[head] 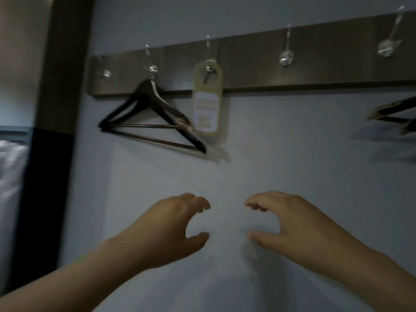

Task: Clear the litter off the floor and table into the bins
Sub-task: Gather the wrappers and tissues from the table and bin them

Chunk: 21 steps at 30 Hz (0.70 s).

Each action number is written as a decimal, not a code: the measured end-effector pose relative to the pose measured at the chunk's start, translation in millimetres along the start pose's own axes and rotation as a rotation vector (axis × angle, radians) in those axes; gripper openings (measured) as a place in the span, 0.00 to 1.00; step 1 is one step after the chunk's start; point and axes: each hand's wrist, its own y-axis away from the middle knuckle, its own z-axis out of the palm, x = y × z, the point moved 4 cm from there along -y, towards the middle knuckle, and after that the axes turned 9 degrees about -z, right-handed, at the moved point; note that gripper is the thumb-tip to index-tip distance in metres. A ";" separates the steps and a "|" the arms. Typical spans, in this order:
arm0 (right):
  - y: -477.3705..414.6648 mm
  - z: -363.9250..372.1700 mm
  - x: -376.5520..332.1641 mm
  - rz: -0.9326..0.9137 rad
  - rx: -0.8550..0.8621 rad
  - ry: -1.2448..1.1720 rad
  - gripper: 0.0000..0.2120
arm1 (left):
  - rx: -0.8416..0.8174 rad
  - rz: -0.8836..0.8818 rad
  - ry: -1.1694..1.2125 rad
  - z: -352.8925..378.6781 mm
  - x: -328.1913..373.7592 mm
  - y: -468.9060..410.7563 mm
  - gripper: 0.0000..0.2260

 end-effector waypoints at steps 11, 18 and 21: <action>-113.2 38.5 -209.4 -0.371 0.088 -0.324 0.25 | 0.000 -0.376 -0.356 -178.5 -114.2 175.6 0.21; -158.9 50.9 -397.9 -0.610 0.117 -0.539 0.24 | -0.044 -0.646 -0.536 -293.9 -172.4 317.9 0.20; -174.6 59.3 -461.5 -0.675 0.124 -0.614 0.25 | -0.021 -0.728 -0.571 -329.5 -192.0 360.5 0.21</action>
